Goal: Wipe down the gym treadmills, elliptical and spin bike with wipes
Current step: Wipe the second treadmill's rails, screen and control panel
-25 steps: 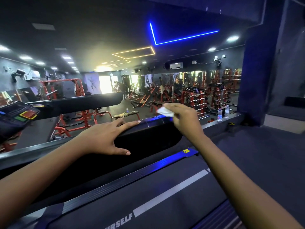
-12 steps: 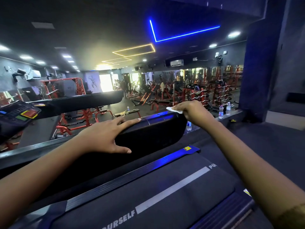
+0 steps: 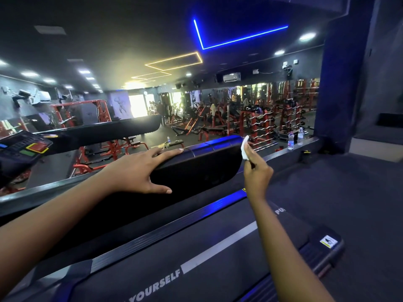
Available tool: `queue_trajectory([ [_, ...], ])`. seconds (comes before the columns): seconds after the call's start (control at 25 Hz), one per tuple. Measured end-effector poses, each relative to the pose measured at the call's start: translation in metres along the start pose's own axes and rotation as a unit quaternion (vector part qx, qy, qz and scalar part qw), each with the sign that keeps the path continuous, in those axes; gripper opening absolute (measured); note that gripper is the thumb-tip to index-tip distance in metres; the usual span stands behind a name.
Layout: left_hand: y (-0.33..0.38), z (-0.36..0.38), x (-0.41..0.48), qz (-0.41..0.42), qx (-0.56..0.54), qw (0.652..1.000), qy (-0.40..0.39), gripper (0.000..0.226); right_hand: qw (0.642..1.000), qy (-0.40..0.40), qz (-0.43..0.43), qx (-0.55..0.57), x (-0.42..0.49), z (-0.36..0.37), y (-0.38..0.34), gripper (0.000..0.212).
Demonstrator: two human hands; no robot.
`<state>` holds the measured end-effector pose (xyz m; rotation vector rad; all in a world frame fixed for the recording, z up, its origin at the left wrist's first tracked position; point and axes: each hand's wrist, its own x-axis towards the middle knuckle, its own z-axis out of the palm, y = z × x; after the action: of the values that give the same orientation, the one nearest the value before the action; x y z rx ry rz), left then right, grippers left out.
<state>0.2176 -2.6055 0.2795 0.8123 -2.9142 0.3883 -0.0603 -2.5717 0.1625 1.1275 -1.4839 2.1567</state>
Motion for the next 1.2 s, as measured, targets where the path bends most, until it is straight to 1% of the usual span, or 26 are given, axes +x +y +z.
queue_trajectory([
  [0.16,0.0,-0.001,0.0,-0.002,0.003,1.0,0.0,0.093,0.993,0.05,0.107,0.02,-0.049,0.009,-0.004,0.044],
  [0.32,0.001,-0.002,0.0,-0.003,0.014,1.0,0.0,0.095,0.972,0.082,0.216,0.04,-0.096,0.022,-0.026,0.042],
  [0.4,0.001,-0.002,0.0,-0.005,0.016,1.0,0.0,0.095,0.962,0.1,0.245,0.065,-0.115,0.034,-0.043,0.037],
  [0.48,0.0,-0.001,0.0,-0.008,0.015,1.0,-0.002,0.094,0.959,0.095,0.253,0.083,-0.134,0.044,-0.062,0.035],
  [0.6,-0.001,0.001,0.0,-0.007,0.013,1.0,-0.001,0.093,0.954,0.045,0.279,0.105,-0.157,0.046,-0.089,0.033],
  [0.68,-0.001,0.001,0.0,-0.005,0.015,1.0,0.002,0.093,0.959,0.022,0.258,0.117,-0.16,0.032,-0.096,0.029],
  [0.72,-0.001,0.001,0.0,-0.005,0.017,1.0,0.002,0.093,0.965,0.033,0.234,0.114,-0.152,0.021,-0.095,0.027],
  [0.84,-0.001,0.001,0.001,-0.007,0.021,1.0,0.003,0.094,0.979,0.09,0.169,0.073,-0.092,-0.003,-0.069,0.034],
  [0.88,-0.001,0.001,0.001,-0.006,0.019,1.0,0.005,0.094,0.984,0.091,0.147,0.049,-0.068,-0.004,-0.058,0.035],
  [0.96,-0.001,0.001,0.002,-0.005,0.013,1.0,0.006,0.094,0.993,0.059,0.107,-0.002,-0.037,0.004,-0.041,0.039],
  [1.08,-0.002,0.002,0.002,-0.008,0.01,1.0,0.005,0.097,0.996,0.012,0.061,-0.067,-0.049,0.017,-0.035,0.04],
  [1.2,0.0,0.002,0.001,-0.009,0.009,1.0,0.006,0.099,0.994,0.009,-0.024,-0.105,-0.091,0.022,-0.046,0.041],
])
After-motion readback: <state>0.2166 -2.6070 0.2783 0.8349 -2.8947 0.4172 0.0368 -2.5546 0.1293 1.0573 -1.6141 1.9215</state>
